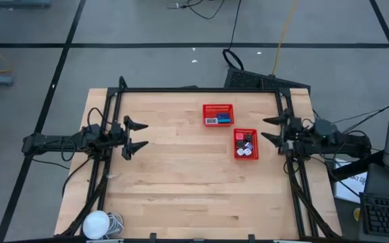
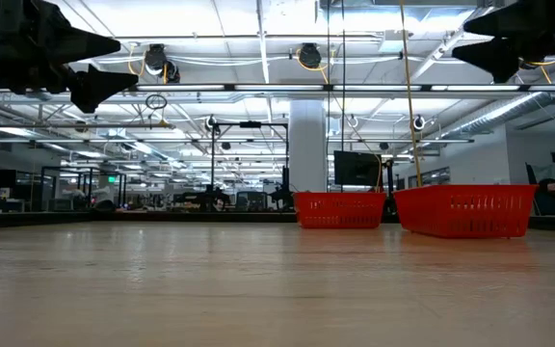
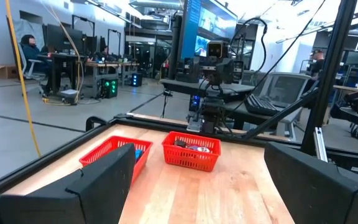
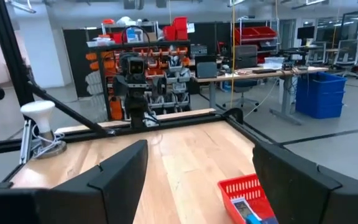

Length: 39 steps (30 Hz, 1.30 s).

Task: Pick & Place Office items
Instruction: Return to Home Position

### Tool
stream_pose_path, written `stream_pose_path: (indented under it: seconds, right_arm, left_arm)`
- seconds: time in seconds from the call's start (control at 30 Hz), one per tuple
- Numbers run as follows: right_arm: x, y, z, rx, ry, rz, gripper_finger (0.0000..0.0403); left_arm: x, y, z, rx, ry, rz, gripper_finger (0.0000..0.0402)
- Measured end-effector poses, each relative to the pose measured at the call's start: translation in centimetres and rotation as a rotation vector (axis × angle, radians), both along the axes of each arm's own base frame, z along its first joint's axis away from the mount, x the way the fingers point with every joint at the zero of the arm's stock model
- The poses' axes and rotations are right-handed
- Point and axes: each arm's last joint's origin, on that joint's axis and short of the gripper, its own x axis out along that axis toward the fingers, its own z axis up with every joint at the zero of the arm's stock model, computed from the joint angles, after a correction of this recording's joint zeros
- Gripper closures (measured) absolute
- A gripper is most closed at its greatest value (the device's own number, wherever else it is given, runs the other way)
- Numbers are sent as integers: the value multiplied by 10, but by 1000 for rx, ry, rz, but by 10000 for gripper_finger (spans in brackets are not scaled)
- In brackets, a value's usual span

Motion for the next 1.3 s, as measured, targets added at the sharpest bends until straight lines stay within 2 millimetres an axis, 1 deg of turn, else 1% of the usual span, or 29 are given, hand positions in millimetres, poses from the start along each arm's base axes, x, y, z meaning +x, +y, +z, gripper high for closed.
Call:
stream_pose_path:
  seconds: [0.13, 0.37, 0.57, 0.6, 0.67, 0.73, 0.87, 1.0, 1.3]
  right_arm:
    - [9, 0, -12, -3, -51, 0, 120]
    - [19, 0, -33, -1, -62, 3, 121]
    - [28, 0, -59, 21, -90, 4, 121]
    - [28, 0, -60, 22, -99, 4, 123]
    - [27, 0, -54, 22, -180, 5, 125]
    - [26, 0, -52, 22, -206, 5, 126]
    - [28, 0, -58, 11, -132, 3, 124]
    - [29, 0, -65, -39, -52, -3, 121]
    - [30, 0, -66, -61, -33, -5, 121]
  left_arm:
    - [0, 0, 0, 0, 0, 0, 41]
    - [0, 0, 0, -1, 0, -1, 41]
    - [0, 0, 0, -1, 0, -1, 41]
    - [0, 0, 0, -1, 1, -1, 41]
    - [0, 0, 0, -1, 1, -1, 41]
    - [0, 0, 0, -1, 0, -2, 41]
    - [0, 0, 0, -2, 0, -1, 41]
    - [0, 0, 0, -2, 0, -1, 41]
    - [0, 0, 0, -2, 0, -1, 41]
